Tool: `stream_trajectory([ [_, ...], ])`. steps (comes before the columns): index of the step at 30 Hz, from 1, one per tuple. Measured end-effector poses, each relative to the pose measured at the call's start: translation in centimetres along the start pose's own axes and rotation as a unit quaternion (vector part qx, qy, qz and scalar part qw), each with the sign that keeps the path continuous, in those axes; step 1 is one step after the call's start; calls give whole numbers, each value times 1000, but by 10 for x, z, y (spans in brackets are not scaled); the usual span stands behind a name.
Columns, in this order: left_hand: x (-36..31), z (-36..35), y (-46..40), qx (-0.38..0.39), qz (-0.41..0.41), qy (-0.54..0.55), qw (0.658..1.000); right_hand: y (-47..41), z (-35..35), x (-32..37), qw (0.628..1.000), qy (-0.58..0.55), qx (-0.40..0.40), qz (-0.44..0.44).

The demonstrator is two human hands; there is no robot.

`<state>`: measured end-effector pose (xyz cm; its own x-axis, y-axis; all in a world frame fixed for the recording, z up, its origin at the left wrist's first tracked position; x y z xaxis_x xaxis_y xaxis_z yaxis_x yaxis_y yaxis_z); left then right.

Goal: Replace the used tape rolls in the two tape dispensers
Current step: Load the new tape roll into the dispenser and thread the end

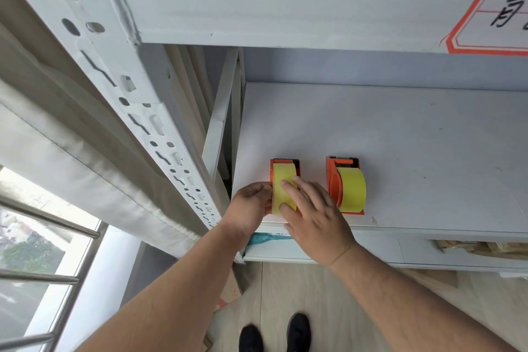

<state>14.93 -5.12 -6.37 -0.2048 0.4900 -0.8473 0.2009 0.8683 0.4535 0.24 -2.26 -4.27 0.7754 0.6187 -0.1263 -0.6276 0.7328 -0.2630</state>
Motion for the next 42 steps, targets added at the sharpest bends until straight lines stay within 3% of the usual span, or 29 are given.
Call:
stream_trajectory([
  [8,-2,1,1,2,2,-9,1000,-5,4,0,1000,-15,-22,8],
  [14,-2,5,7,-14,-5,-43,999,-25,35,-5,982,-174,-26,-73],
  [19,0,2,7,-2,-17,-42,999,-51,49,-31,908,-334,37,-251],
  [21,-2,-2,7,13,-30,-75,997,-60,44,-47,857,-407,32,-315],
  [24,-5,-5,8,5,-50,-179,983,-71,37,-71,752,-523,-7,-402],
  [26,-2,-1,9,-2,-48,-218,975,-75,34,-88,710,-549,2,-440],
  [37,13,4,19,16,-10,-220,975,-59,6,-128,629,-523,40,-574],
  [42,13,5,22,17,-1,-210,977,-65,3,-134,610,-540,28,-579],
])
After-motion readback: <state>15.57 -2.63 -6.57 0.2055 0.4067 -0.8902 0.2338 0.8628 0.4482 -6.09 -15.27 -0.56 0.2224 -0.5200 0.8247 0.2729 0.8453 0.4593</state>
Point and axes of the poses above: each hand's wrist, its own y-axis away from the middle knuckle, its own z-axis out of the back of the hand, x = y × z, the point moved 5 cm from there along -y, towards the middle knuckle, and after that the axes turned 9 degrees about x, right-handed, at the moved point
